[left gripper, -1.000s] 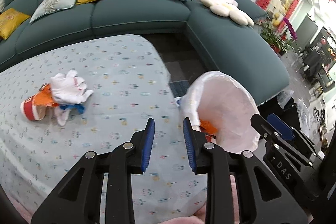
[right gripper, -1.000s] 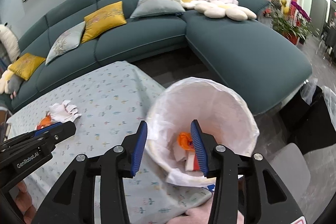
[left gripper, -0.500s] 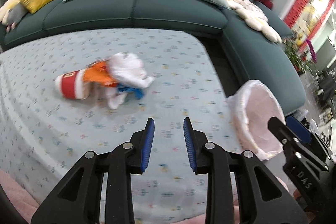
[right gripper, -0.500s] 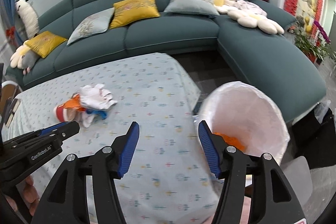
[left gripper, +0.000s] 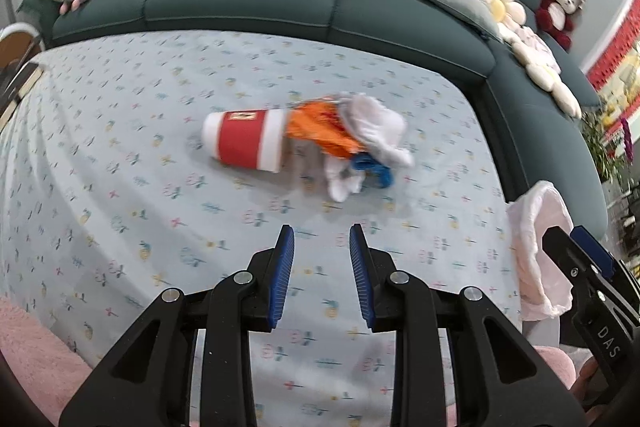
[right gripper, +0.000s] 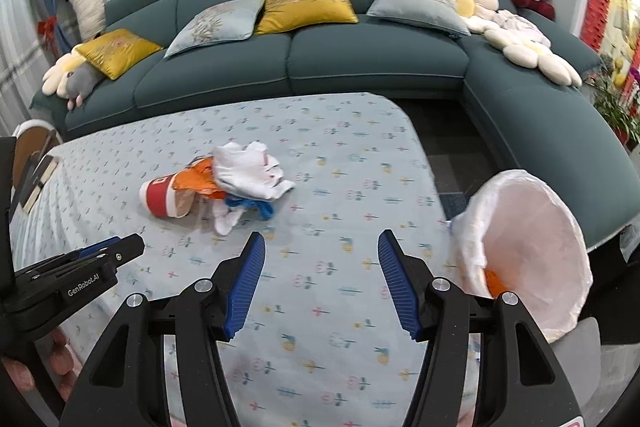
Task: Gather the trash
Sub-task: 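Open both tools over the bin and move them back over the table, then grasp the orange bag with the left tool while the right tool grasps the white glove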
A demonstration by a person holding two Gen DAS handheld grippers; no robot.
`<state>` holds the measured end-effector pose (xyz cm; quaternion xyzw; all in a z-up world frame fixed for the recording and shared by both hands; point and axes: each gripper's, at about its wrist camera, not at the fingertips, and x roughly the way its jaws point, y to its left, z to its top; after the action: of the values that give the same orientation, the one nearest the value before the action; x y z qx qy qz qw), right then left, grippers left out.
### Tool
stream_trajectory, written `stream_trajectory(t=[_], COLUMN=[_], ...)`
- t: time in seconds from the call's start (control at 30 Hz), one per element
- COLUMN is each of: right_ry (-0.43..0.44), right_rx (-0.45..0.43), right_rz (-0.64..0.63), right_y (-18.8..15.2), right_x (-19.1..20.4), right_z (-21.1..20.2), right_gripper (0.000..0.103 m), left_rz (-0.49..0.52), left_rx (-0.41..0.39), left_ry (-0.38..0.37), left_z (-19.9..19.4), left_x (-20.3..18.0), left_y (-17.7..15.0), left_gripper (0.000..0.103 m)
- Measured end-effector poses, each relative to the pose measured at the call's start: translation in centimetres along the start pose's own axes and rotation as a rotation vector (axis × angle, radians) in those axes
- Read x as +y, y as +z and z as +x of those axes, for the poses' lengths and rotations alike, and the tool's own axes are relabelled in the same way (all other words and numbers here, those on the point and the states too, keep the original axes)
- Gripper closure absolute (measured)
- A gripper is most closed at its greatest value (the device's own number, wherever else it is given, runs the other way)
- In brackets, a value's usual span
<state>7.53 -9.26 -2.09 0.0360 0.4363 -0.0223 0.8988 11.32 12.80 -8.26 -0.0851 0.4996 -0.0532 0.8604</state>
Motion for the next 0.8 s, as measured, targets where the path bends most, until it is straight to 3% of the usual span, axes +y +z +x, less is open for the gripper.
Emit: stream_trajectory(t=[0.3, 0.43, 0.8], right_ry=[0.032, 0.043, 0.068], right_rx=[0.035, 0.052, 0.105], right_rz=[-0.032, -0.043, -0.035], right_y=[0.9, 1.6, 3.6], right_x=[3.5, 4.6, 5.5], right_z=[3.3, 5.2, 11.1], right_gripper=[0.046, 0.046, 0.049], left_rz=[-0.06, -0.097, -0.158], left_rx=[0.014, 0.022, 0.082], left_ry=[0.006, -0.019, -0.085], left_z=[1.3, 2.3, 7.3], left_x=[3.2, 3.8, 2.0], left_y=[1.9, 3.7, 7.9], left_gripper=[0.075, 0.07, 0.07])
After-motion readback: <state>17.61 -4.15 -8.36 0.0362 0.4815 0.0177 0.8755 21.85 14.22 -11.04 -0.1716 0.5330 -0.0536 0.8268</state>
